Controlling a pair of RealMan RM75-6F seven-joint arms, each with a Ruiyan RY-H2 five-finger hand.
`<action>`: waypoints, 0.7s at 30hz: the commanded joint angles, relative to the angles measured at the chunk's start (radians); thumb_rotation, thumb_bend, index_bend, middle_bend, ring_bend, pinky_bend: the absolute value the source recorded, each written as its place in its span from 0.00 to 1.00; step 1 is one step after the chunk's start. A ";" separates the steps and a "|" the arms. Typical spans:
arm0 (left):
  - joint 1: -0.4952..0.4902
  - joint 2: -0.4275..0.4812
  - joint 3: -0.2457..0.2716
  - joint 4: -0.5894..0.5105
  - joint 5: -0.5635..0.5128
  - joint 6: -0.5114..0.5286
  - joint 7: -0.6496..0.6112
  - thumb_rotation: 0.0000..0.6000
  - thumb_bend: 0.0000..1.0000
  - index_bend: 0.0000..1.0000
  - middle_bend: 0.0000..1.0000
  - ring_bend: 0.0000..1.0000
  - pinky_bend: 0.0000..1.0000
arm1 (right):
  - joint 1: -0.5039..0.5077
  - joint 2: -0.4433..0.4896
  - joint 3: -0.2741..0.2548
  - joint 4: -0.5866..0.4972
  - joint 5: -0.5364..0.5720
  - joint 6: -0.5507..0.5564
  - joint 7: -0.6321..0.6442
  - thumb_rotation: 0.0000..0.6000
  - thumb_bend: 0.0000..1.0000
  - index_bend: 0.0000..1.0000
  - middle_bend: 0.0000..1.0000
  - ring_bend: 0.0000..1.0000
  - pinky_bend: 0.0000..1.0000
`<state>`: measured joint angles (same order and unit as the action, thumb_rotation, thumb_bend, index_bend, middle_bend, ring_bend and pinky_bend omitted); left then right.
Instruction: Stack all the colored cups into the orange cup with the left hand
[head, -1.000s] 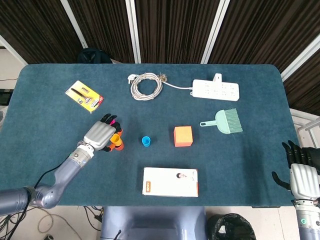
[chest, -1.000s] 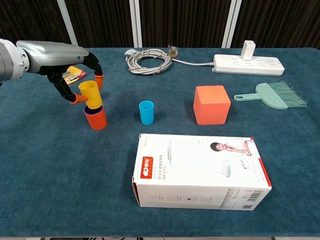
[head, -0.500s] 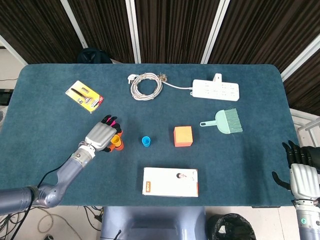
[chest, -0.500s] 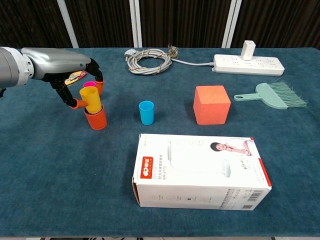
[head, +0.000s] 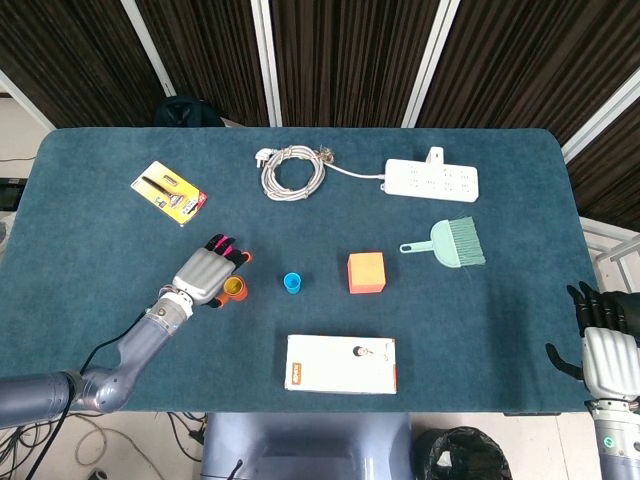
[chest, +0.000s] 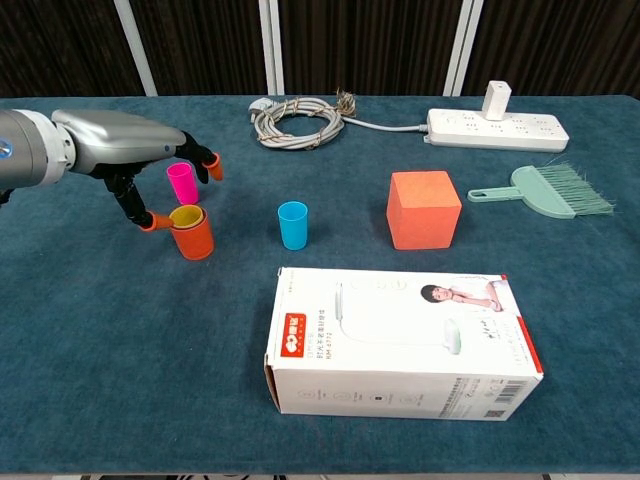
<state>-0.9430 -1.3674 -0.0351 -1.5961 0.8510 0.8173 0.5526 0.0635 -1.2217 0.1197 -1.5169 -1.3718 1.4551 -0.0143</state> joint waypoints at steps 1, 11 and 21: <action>-0.011 0.006 -0.001 -0.010 -0.015 -0.011 0.010 1.00 0.26 0.12 0.17 0.00 0.00 | -0.001 0.002 0.001 -0.002 0.003 0.001 0.001 1.00 0.34 0.09 0.04 0.09 0.04; -0.043 -0.040 -0.079 0.001 0.002 -0.002 -0.045 1.00 0.26 0.17 0.17 0.00 0.00 | -0.004 0.007 0.008 0.000 0.015 0.001 0.011 1.00 0.34 0.09 0.04 0.09 0.04; -0.157 -0.147 -0.125 0.131 -0.115 -0.086 0.005 1.00 0.26 0.25 0.17 0.00 0.00 | -0.007 0.011 0.015 0.010 0.028 0.000 0.024 1.00 0.34 0.09 0.04 0.09 0.04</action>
<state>-1.0846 -1.4994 -0.1522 -1.4810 0.7515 0.7435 0.5468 0.0570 -1.2107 0.1348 -1.5078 -1.3443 1.4550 0.0096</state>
